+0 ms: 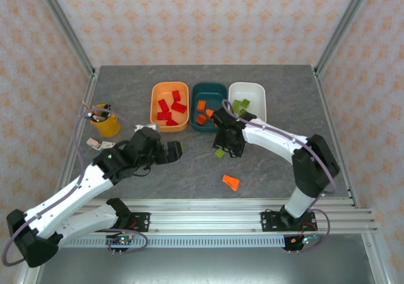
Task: Sort the legos into containers by color
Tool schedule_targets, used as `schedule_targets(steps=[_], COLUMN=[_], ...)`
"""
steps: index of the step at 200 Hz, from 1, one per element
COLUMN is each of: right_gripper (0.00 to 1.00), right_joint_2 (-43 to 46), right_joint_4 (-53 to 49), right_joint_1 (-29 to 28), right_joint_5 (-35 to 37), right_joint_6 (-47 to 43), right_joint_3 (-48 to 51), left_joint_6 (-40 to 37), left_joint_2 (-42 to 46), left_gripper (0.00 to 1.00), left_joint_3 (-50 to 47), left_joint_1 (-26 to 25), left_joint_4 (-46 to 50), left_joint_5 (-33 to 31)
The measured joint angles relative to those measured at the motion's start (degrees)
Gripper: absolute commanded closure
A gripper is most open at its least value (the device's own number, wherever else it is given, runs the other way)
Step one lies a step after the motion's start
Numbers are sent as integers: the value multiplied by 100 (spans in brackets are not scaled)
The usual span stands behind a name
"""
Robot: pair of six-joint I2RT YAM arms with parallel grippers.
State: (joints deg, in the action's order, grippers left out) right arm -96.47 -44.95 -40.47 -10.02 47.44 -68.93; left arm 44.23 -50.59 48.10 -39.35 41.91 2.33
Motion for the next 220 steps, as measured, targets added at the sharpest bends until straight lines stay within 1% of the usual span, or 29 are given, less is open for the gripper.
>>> schedule_targets(steps=[24, 53, 84, 121, 139, 149, 170, 190, 200, 220], right_gripper=[35, 35, 39, 45, 51, 57, 66, 76, 78, 78], right_joint_2=[-308, -518, -688, -927, -1012, -1038, -1056, -1060, -1060, -1058], right_joint_4=[229, 389, 485, 564, 597, 575, 557, 601, 608, 584], right_joint_1=[-26, -83, -92, -92, -92, -92, -92, -98, -103, -103], right_joint_5=[4, 2, 0, -2, -7, -2, 0, 0, 2, 42], right_joint_6=[564, 1051, 1412, 1609, 1698, 1716, 1775, 1827, 1812, 1786], right_joint_3=[-2, -4, -7, -9, -9, -17, -52, -85, -85, -118], left_joint_6=[96, 94, 94, 87, 76, 76, 76, 74, 74, 68], left_joint_2=[431, 627, 645, 745, 748, 748, 748, 741, 721, 627], left_gripper=[0, 0, 0, 0, 0, 0, 0, 0, 0, 0], left_joint_3=[-162, -168, -168, -173, -173, -173, -173, -173, -173, -173], left_joint_1=[-4, -4, -4, -4, -4, -4, -4, -4, -4, -4], left_joint_4=[146, 179, 225, 251, 262, 267, 264, 262, 258, 214], left_joint_5=[-70, -131, -131, -131, -131, -131, -129, -125, -111, -66])
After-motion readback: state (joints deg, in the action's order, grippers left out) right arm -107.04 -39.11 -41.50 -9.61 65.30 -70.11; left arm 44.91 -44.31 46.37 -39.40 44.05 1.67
